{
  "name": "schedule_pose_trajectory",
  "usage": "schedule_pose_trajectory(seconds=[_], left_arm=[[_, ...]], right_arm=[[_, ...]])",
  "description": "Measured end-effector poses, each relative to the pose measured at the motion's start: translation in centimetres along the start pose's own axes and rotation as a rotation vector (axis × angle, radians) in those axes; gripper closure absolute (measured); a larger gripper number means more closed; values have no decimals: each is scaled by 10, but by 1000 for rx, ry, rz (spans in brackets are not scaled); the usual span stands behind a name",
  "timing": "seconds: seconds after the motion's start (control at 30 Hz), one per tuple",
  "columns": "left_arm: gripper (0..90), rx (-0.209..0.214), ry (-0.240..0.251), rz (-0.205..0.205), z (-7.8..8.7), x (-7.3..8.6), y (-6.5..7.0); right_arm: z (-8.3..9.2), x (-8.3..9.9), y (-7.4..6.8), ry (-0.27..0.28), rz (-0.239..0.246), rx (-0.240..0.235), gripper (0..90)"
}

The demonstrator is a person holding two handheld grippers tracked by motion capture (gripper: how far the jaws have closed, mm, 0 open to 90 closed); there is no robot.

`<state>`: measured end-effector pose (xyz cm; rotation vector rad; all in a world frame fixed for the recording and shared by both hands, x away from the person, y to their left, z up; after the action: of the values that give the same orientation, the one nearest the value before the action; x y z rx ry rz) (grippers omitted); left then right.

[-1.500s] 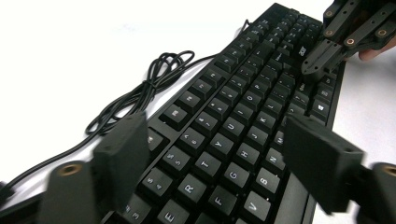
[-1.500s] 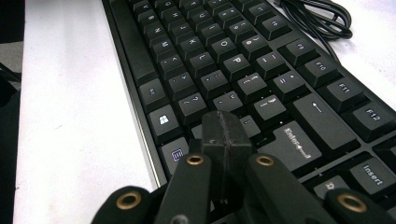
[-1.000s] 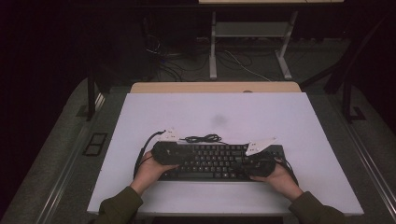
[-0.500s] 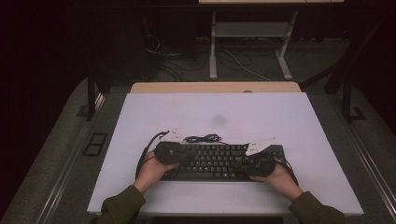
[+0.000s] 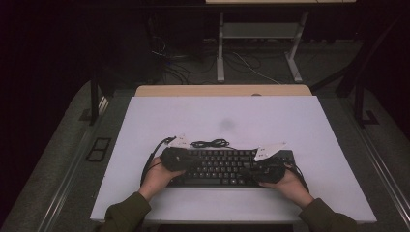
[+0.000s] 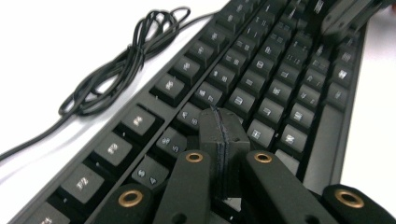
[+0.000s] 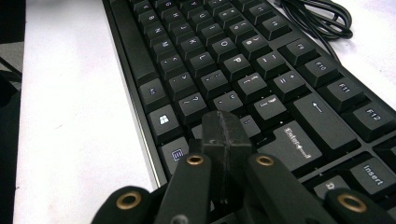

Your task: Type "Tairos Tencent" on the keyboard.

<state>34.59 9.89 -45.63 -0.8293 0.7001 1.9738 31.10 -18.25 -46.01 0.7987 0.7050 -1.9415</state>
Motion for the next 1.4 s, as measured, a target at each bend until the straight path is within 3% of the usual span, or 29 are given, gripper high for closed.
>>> schedule_pose_trajectory(seconds=[0.47, 0.53, 0.6, 0.63, 0.8, 0.83, 1.07, 1.17, 1.2, 1.4], left_arm=[[894, -4, 29, 3, 7, -3, 1], [856, -2, 37, 7, 10, -3, 0], [805, -1, 48, 11, 13, -3, 0], [725, -4, 53, 16, 14, -3, 0], [604, -14, 78, 21, 21, 0, -1], [536, -19, 81, 19, 23, 0, -1], [357, -26, 116, 23, 30, 4, 0], [247, -45, 118, 8, 31, 7, 0], [168, -54, 119, 12, 31, 7, 0], [80, -84, 126, 13, 32, 10, -1]], right_arm=[[0, 0, 0, 1, 0, 0, 893], [0, 0, 0, 1, 1, 0, 893], [0, 0, 0, 1, 0, 0, 893], [0, 0, 0, 0, 0, -1, 893], [0, 0, 0, 1, -3, -1, 893], [0, 0, 0, 1, -2, -1, 893], [0, 0, 0, -2, 0, -1, 893], [0, 0, 0, -2, 1, -1, 893], [0, 0, 0, -2, 1, -1, 893], [0, 0, 0, 0, 0, 0, 893]])
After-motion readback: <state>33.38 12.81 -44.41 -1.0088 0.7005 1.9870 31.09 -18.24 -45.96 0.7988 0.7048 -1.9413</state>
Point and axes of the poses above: each handheld gripper's, and its own axes: z roughly backward along the jaws, x roughly out of its underside, y roughly to its right, the point moved 3 cm from there along -z, roughly forward along the jaws, and after that the axes turned 3 degrees about y, right-handed, at the moved point
